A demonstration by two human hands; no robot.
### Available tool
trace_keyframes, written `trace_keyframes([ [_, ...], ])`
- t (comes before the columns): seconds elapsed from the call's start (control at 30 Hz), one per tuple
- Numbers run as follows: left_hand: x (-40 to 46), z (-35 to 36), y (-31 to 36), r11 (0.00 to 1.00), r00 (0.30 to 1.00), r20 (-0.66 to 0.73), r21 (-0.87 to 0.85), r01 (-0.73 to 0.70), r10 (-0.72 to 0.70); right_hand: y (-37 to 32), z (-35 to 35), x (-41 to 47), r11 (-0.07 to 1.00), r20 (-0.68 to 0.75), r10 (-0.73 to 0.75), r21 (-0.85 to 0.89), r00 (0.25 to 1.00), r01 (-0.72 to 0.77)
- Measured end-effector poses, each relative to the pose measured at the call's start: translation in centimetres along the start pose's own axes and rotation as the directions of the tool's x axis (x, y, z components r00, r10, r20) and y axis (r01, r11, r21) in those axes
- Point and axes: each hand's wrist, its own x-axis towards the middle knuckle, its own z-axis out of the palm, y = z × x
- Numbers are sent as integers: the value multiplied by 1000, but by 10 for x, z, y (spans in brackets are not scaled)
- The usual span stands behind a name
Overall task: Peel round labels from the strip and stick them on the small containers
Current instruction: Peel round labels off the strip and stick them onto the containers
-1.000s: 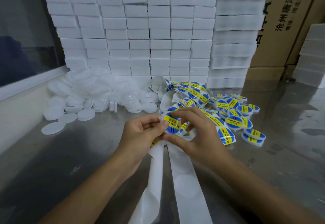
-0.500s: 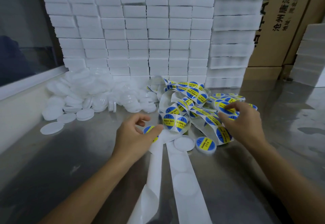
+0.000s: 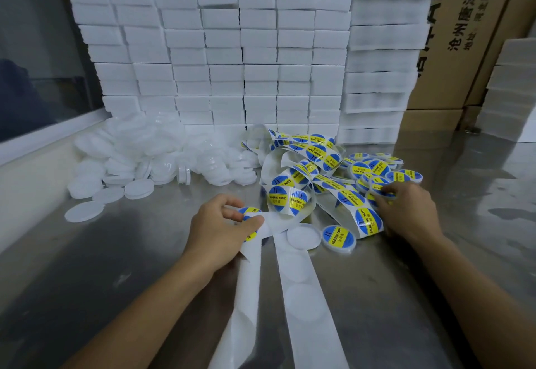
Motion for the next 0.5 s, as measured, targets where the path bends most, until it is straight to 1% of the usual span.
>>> trace_keyframes([
  [0.1,-1,-1,3,994,1000,-20,-109,5,-8,-9,-6,-5,999,0,-38,-17,999,38],
  [0.17,-1,-1,5,988,999,-38,-155,-17,11,-18,-10,-9,995,-54,-95,-11,994,95],
  [0.27,-3,1,8,978,997,-43,-196,-70,63,-42,-15,-20,972,-151,-222,48,963,231],
  [0.3,-4,2,9,974,996,-43,-209,-88,80,-52,-16,-26,954,-166,-268,93,949,286],
  [0.37,-5,3,11,963,992,-48,-241,-122,114,-74,-19,-42,889,-159,-358,244,920,388],
  [0.43,-6,4,12,949,988,-53,-277,-152,142,-94,-20,-60,798,-105,-456,392,883,459],
  [0.5,-6,5,12,930,987,-43,-331,-159,153,-108,-17,-77,715,-36,-567,476,823,513],
])
